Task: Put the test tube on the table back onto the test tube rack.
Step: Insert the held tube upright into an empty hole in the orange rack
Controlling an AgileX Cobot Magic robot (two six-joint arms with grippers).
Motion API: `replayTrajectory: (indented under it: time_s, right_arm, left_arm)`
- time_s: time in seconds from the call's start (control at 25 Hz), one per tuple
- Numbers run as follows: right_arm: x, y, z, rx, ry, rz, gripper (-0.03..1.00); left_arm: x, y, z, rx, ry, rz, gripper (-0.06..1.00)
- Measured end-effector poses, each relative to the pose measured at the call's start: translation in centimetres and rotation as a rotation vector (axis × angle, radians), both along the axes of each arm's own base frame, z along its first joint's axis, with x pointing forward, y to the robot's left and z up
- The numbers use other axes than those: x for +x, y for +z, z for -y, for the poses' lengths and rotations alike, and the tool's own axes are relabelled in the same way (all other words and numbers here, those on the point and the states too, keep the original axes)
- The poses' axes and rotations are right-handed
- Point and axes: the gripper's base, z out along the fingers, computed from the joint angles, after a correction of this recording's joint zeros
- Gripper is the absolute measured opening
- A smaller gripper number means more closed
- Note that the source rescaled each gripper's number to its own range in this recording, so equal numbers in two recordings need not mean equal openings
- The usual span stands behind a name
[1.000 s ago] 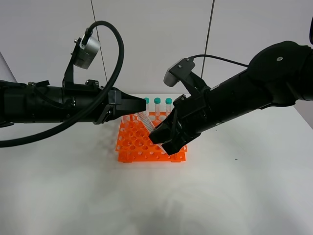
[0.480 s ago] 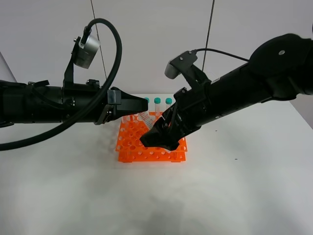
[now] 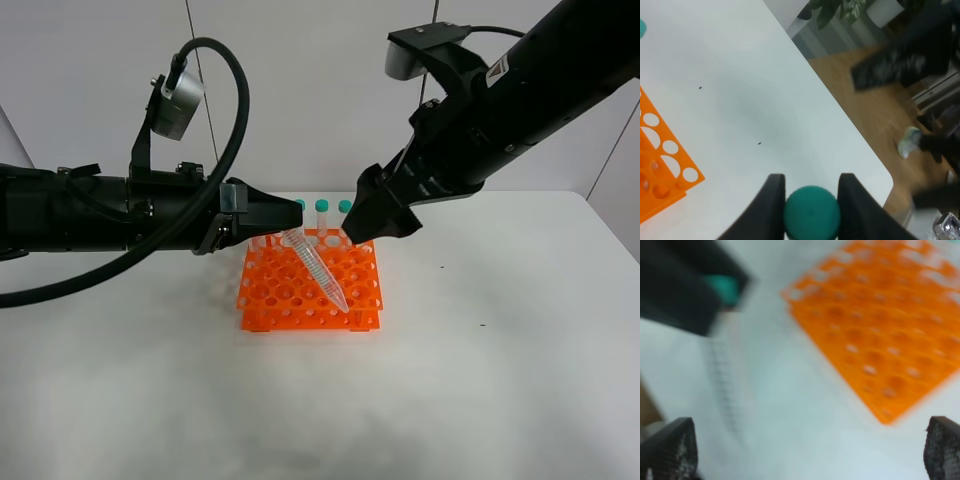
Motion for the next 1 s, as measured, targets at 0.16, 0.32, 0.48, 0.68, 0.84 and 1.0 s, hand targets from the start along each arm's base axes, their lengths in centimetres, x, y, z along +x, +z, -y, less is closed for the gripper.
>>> replayTrajectory:
  time_s: [0.16,0.32,0.48,0.68,0.84,1.0]
  right_arm:
    - [1.9,0.0,3.1,-0.058,-0.218,0.005,1.00]
    - [4.2,-0.1,9.1,-0.097,-0.455,-0.001,1.00]
    - [4.9,-0.3,14.1,-0.143,-0.599,-0.042,1.00]
    - [4.6,-0.5,16.3,-0.166,-0.658,-0.092,1.00]
    - [4.2,-0.6,16.0,-0.170,-0.639,-0.137,1.00]
    - [3.4,-0.9,16.0,-0.206,-0.626,-0.226,1.00]
  left_arm:
    - [0.0,0.0,0.0,0.000,0.000,0.000,0.00]
    - [0.0,0.0,0.0,0.001,-0.002,0.001,0.00]
    - [0.0,0.0,0.0,0.001,-0.002,0.001,0.00]
    - [0.0,0.0,0.0,0.001,-0.002,0.001,0.00]
    - [0.0,0.0,0.0,0.001,-0.002,0.001,0.00]
    - [0.0,0.0,0.0,0.001,-0.002,0.001,0.00]
